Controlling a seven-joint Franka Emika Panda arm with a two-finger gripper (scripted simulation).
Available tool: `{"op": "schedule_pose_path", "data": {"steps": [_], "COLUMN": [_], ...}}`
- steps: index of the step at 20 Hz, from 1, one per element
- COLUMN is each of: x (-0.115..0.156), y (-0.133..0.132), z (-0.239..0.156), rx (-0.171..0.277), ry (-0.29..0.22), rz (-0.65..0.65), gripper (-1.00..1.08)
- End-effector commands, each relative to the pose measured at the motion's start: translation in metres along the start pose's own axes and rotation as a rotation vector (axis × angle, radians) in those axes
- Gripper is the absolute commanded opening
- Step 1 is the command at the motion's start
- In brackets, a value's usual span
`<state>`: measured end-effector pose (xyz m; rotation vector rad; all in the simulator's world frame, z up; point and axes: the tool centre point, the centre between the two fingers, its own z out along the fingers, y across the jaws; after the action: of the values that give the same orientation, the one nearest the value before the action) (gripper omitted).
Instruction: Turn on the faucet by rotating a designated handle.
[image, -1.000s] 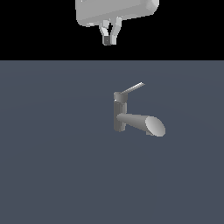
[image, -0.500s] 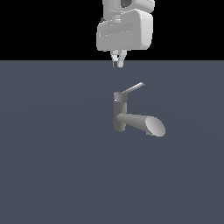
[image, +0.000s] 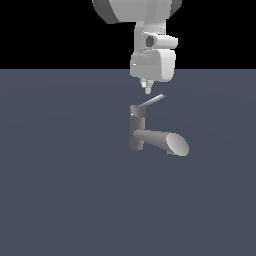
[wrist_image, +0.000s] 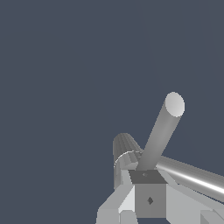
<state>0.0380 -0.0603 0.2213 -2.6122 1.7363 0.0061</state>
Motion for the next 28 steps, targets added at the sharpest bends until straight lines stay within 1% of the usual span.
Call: {"op": "schedule_pose_path", "data": {"steps": [1, 7, 12, 19, 28], "x": [0.015, 0.042, 0.053, 0.055, 0.052], "y": [-0.006, -0.015, -0.018, -0.018, 0.010], "z": [0.012, 0.031, 0.039, 0.040, 0.040], "rx": [0.000, -0.002, -0.002, -0.002, -0.002], "ry": [0.003, 0.006, 0.007, 0.007, 0.007], "rz": [0.055, 0.149, 0.189, 0.195, 0.196], "gripper": [-1.00, -1.00, -1.00, -1.00, -1.00]}}
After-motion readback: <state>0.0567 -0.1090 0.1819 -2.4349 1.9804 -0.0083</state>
